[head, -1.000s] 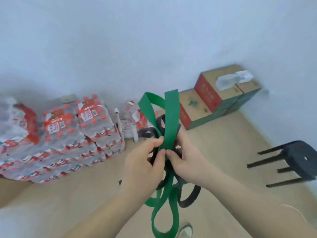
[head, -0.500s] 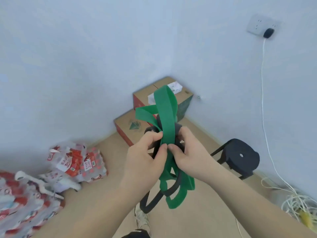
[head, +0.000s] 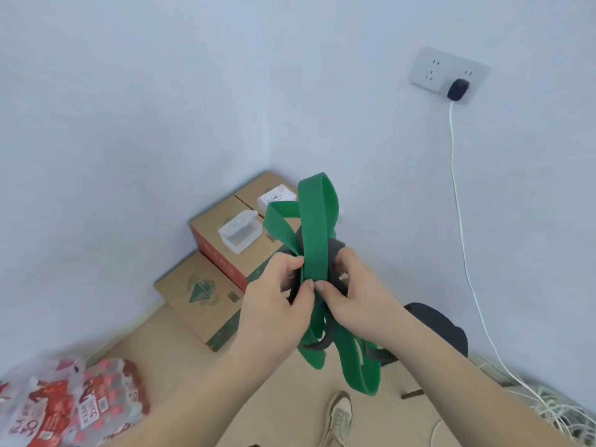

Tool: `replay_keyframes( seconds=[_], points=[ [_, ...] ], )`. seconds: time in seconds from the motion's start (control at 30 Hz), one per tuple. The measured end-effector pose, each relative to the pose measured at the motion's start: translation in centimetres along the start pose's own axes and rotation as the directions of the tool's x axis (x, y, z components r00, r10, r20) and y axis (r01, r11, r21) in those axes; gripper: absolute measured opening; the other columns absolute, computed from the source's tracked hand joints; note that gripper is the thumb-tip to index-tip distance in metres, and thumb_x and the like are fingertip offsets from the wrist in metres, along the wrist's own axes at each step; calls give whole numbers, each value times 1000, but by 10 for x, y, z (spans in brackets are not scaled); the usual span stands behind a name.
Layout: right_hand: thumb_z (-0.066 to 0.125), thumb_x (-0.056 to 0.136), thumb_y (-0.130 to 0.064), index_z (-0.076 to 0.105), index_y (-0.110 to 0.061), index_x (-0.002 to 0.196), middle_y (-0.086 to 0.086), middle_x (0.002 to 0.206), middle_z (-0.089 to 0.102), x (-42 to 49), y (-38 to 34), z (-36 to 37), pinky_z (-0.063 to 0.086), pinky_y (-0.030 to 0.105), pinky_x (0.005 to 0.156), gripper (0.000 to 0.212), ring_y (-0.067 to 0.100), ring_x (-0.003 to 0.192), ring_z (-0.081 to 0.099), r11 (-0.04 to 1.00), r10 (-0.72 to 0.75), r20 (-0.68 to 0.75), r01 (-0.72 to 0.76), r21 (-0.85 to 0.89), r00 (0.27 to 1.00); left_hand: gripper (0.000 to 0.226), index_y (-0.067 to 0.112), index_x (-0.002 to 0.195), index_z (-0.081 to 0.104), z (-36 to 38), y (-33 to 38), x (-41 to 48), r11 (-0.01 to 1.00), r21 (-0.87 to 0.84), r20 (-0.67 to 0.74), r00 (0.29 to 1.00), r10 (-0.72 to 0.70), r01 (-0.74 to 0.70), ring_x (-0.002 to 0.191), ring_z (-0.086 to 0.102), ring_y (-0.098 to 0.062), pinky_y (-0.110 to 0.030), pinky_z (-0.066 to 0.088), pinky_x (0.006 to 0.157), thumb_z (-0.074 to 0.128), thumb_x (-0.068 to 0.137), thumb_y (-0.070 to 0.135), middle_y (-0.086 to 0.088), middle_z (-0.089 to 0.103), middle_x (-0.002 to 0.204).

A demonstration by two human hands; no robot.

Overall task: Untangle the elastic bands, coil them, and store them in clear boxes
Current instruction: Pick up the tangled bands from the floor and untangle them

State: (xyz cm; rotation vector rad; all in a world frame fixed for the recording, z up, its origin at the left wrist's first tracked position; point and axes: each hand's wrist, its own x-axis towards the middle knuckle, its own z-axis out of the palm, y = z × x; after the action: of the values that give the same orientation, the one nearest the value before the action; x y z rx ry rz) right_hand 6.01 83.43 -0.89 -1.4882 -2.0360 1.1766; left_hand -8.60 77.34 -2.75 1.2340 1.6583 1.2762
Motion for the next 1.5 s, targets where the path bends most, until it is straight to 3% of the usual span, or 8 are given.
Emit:
replay_keyframes(
  seconds=[0.3,0.63,0.73,0.9,1.1,1.23,1.4,1.5],
  points=[
    [66,99,-29,52,-28,113,-16,108,66,137,48,-35,59,38,91,20,6,101,66,995,-97,273,104,-11,957,30,38,101,57,60,-26,95,984,-10,-199,964,-178,180,97,69,9,-16,57,83,65,96,9,35,70,103],
    [73,94,-36,52,-37,107,-19,109,71,242,51,-17,54,14,74,25,-3,96,69,983,-99,527,165,-80,844,28,34,103,57,61,-69,150,945,-102,-363,872,-327,312,97,67,11,-9,54,80,67,95,9,26,72,100],
    [76,91,-36,52,-37,103,-16,104,74,271,63,-5,56,17,73,26,-5,88,71,985,-53,606,143,-101,794,26,32,106,56,67,-92,162,923,-125,-370,846,-384,365,98,68,10,-12,56,82,67,96,10,24,72,103],
    [75,92,-33,59,-29,112,-11,107,78,331,89,10,61,40,94,25,6,100,74,984,48,766,99,-145,641,26,38,103,53,95,-129,188,855,-201,-444,733,-515,479,97,70,4,-27,62,85,66,96,16,24,72,103],
    [62,98,-24,59,-27,109,-8,102,77,419,158,50,59,41,95,11,12,98,74,943,90,879,244,-227,468,27,34,115,51,168,-193,240,758,-256,-596,520,-612,600,98,68,-6,-38,60,87,60,95,19,15,71,106],
    [54,98,-13,60,-27,114,-3,102,78,441,213,78,60,44,93,22,18,96,75,915,159,919,296,-275,361,33,31,124,50,218,-234,248,644,-319,-594,383,-707,695,97,68,-11,-38,58,86,59,96,17,8,71,111],
    [51,102,-18,64,-26,107,-5,101,77,453,281,133,58,39,93,16,15,98,73,889,216,925,328,-318,312,33,27,125,51,247,-308,232,574,-412,-586,277,-761,708,98,68,-12,-36,58,86,61,95,16,10,70,106],
    [50,107,-23,58,-23,87,-4,79,65,452,320,181,46,26,67,22,10,72,59,875,173,919,373,-309,354,32,25,125,52,255,-371,220,574,-439,-582,268,-768,691,98,67,-13,-37,58,87,61,95,17,8,69,105]
  ],
)
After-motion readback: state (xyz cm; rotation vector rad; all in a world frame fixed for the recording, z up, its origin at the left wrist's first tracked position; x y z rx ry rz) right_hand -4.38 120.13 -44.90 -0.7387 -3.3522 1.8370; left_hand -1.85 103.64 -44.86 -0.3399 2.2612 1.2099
